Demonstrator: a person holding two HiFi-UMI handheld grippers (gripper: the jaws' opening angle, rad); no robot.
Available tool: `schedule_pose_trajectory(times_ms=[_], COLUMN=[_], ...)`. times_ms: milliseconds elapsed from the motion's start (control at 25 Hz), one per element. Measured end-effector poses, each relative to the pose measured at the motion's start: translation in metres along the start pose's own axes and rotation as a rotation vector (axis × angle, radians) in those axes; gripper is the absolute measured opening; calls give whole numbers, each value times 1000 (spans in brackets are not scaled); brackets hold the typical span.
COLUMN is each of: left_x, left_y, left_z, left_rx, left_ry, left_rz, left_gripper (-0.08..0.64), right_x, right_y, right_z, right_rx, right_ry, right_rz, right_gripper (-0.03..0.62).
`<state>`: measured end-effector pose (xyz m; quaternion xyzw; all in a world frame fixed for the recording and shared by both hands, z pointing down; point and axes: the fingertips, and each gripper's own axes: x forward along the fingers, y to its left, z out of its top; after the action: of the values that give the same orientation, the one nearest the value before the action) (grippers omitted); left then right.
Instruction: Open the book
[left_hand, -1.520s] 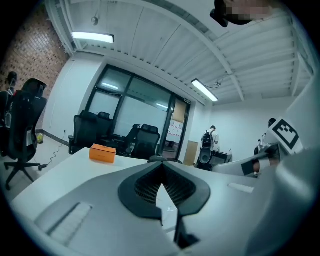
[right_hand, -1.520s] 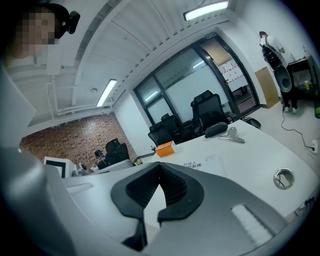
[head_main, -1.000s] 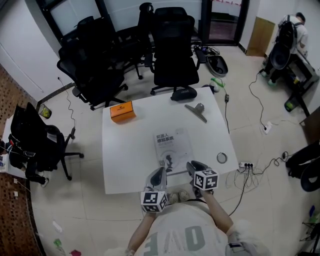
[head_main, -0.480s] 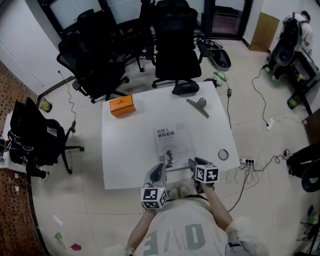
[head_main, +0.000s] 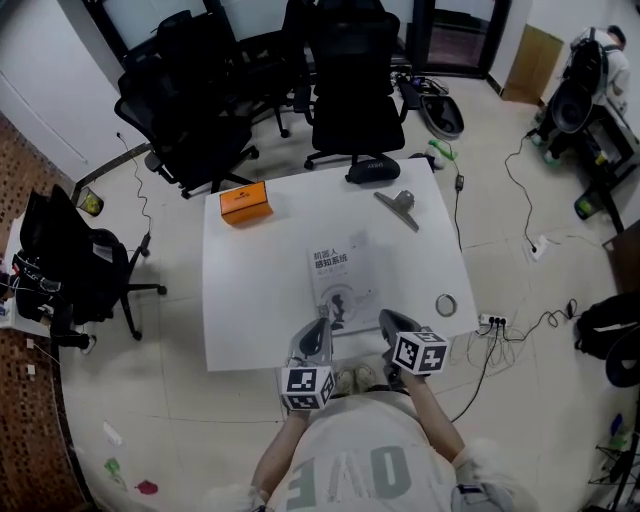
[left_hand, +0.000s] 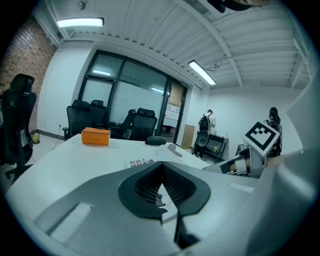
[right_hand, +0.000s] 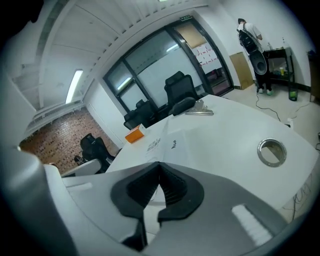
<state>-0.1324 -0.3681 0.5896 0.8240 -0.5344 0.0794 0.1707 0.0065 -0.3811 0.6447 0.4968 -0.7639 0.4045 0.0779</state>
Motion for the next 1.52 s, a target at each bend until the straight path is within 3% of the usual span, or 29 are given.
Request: schedule_pose_trajectory(times_ms=[120, 240, 400, 560, 760, 1040, 1120, 1280, 1520], left_x=[7, 14, 24, 31, 27, 30, 31, 28, 5], left_y=[5, 8, 4, 8, 14, -5, -5, 11, 61], left_z=[3, 6, 9, 9, 18, 9, 4, 1, 8], left_rx=[48, 41, -88, -219, -350, -386, -379, -422, -453], left_ry=[40, 86, 146, 217, 200, 255, 282, 286, 227], left_rz=[42, 42, -78, -156, -204, -256, -240, -169, -64], left_gripper=[14, 45, 169, 152, 162, 132, 73, 19, 26], right_x=[-6, -8, -6, 1, 2, 5, 7, 3, 1], right_y=[26, 62, 106, 125, 125, 133, 137, 142, 126], right_z=[9, 14, 6, -11, -17, -24, -28, -26, -7], right_rx=[-78, -189, -354, -471, -501, -561, -588, -570, -510], right_ry=[-34, -49, -45, -17, -3, 5, 13, 2, -54], right_rz=[47, 109, 193, 230, 234, 257, 269, 299, 237], right_gripper=[5, 5, 5, 5, 5, 5, 6, 3, 3])
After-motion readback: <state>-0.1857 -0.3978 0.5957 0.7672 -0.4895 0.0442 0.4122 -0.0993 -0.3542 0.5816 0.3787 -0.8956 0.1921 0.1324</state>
